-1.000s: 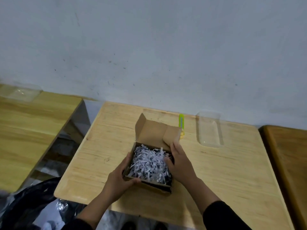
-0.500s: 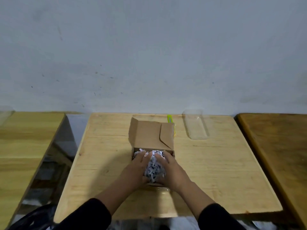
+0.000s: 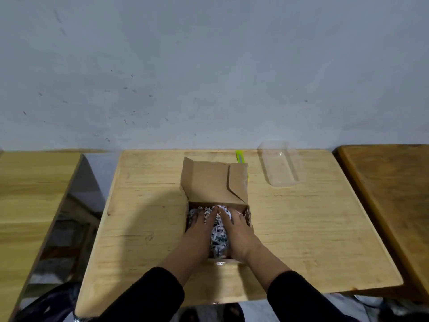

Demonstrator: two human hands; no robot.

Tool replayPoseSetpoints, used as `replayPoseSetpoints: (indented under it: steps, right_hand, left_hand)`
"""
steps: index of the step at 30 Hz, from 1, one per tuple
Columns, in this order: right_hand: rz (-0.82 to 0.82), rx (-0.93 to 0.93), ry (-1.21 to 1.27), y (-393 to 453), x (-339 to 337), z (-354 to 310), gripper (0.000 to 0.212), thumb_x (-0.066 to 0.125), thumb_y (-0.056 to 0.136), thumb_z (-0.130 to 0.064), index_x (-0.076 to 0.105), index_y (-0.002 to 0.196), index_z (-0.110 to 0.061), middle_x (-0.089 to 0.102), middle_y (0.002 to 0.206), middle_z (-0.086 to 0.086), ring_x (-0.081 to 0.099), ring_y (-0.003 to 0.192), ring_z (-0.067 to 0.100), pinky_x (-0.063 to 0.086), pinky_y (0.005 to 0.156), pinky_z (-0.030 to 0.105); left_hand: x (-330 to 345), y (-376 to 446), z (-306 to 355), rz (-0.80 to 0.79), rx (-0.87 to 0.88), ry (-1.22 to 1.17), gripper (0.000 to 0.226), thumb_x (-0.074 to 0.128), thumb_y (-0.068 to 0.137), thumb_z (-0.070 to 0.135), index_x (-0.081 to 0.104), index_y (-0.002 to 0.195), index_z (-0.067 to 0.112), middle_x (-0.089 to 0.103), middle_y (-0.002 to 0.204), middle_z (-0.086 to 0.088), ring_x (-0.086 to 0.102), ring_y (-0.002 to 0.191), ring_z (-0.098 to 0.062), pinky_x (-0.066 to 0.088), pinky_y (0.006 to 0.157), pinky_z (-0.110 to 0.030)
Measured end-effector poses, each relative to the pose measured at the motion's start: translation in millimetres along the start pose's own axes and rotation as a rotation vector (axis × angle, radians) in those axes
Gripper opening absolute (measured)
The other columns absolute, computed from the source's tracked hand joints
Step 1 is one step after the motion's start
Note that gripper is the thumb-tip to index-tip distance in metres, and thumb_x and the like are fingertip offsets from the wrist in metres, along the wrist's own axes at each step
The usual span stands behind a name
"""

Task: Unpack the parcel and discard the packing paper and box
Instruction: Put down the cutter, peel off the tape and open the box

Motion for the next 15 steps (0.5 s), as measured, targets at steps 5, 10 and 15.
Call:
replayPoseSetpoints:
  steps: [5, 10, 15]
  right_hand:
    - [0.036, 0.009, -0.036, 7.7, 4.8, 3.6, 0.100, 0.075, 0.071, -0.019, 0.009, 0.145, -0.020, 0.018, 0.145, 0.011, 0.022, 0.131, 0.033, 0.040, 0.099, 0.043]
    - [0.028, 0.040, -0.069, 15.3, 11.0, 8.9, 0.079, 0.063, 0.077, 0.000, 0.020, 0.141, -0.017, 0.027, 0.139, 0.015, 0.028, 0.128, 0.038, 0.043, 0.097, 0.045]
    - [-0.028, 0.066, -0.001, 22.6, 18.5, 13.1, 0.069, 0.062, 0.082, -0.012, 0.024, 0.139, -0.018, 0.026, 0.141, 0.016, 0.052, 0.116, 0.039, 0.047, 0.093, 0.042]
  left_hand:
    - [-0.1, -1.8, 0.9, 0.036, -0.004, -0.029, 0.101, 0.067, 0.080, 0.021, -0.008, 0.147, 0.025, 0.006, 0.154, -0.016, 0.008, 0.143, -0.028, 0.017, 0.117, -0.032]
    - [-1.4, 0.5, 0.7, 0.059, -0.032, -0.020, 0.098, 0.062, 0.080, 0.004, -0.006, 0.146, 0.029, 0.013, 0.152, -0.011, 0.012, 0.141, -0.028, 0.024, 0.114, -0.032]
    - [-0.4, 2.8, -0.8, 0.030, -0.042, -0.050, 0.090, 0.066, 0.077, 0.041, 0.010, 0.146, 0.026, 0.028, 0.148, -0.006, 0.025, 0.135, -0.026, 0.025, 0.113, -0.034]
Point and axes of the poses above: each hand's wrist, its own y-axis towards the middle knuckle, its own x-axis out of the palm, z = x × y, the point moved 6 cm from there along y, towards the middle knuckle
